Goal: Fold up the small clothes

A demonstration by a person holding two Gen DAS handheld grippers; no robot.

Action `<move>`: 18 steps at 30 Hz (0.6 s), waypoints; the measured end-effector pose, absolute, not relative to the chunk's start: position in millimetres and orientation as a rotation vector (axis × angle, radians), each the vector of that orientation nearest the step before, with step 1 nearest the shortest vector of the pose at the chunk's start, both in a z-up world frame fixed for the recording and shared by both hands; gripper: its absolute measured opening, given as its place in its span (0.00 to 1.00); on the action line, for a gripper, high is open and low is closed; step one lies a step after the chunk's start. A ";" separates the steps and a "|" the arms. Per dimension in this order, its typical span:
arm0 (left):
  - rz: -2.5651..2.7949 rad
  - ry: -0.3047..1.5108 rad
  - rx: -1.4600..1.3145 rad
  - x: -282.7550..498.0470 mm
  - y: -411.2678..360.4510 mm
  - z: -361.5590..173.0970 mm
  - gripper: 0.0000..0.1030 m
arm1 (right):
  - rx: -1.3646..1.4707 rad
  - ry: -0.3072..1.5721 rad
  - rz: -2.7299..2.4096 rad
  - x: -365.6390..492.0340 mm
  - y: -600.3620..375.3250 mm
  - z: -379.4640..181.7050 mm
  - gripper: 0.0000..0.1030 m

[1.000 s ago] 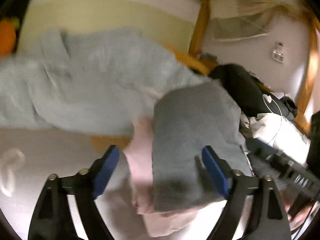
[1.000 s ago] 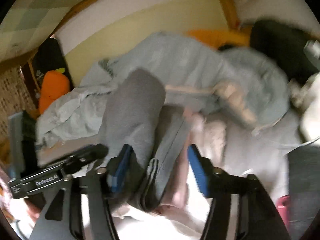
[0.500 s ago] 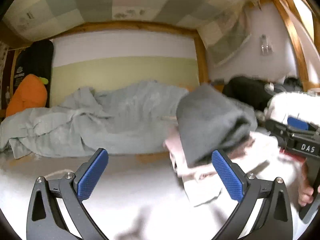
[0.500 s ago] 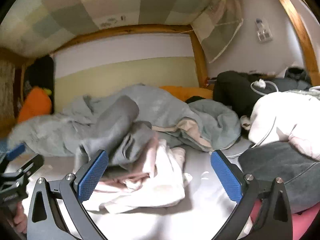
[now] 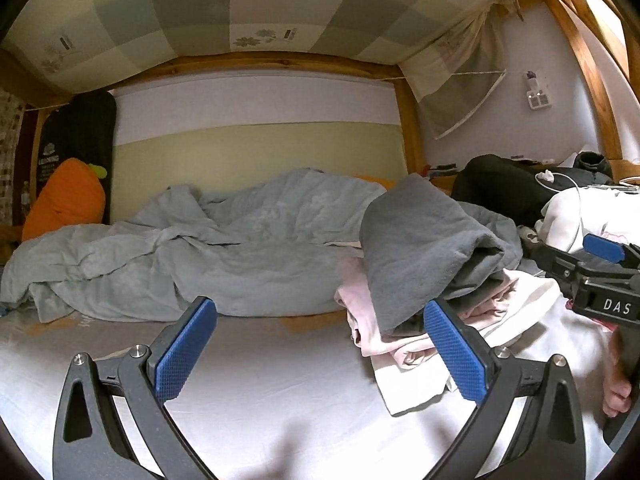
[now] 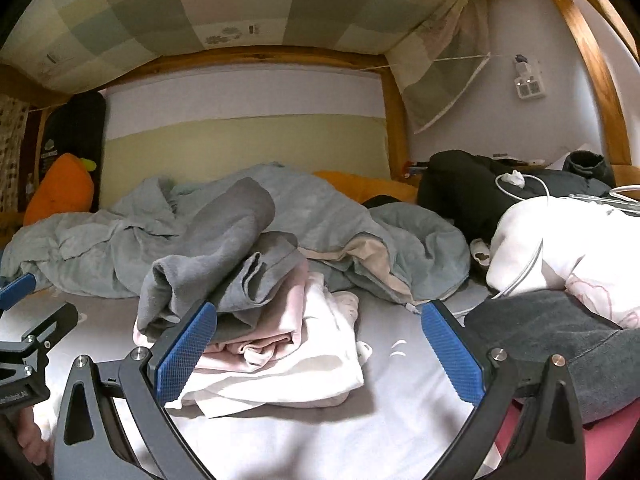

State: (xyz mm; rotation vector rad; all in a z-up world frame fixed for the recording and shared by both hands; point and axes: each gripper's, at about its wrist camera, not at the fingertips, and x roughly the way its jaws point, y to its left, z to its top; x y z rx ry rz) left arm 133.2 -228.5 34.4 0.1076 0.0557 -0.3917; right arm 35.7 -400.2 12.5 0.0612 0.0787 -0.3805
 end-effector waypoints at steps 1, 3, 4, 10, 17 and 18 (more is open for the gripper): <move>-0.393 0.058 0.108 133.5 -228.7 34.5 1.00 | 0.060 0.082 -0.382 35.2 -399.6 12.0 1.00; -0.390 0.070 0.109 135.6 -229.5 34.2 1.00 | 0.053 0.090 -0.379 35.1 -399.0 11.9 1.00; -0.392 0.078 0.109 137.3 -230.0 34.0 1.00 | 0.051 0.090 -0.377 33.6 -398.5 11.7 1.00; -0.389 0.106 0.103 142.4 -229.8 33.3 1.00 | 0.051 0.086 -0.373 33.2 -399.9 13.6 1.00; -0.383 0.128 0.095 146.6 -227.5 32.7 1.00 | 0.039 0.091 -0.367 35.8 -400.6 14.4 1.00; -0.382 0.131 0.094 147.2 -227.2 32.6 1.00 | 0.037 0.093 -0.365 36.7 -400.7 14.4 1.00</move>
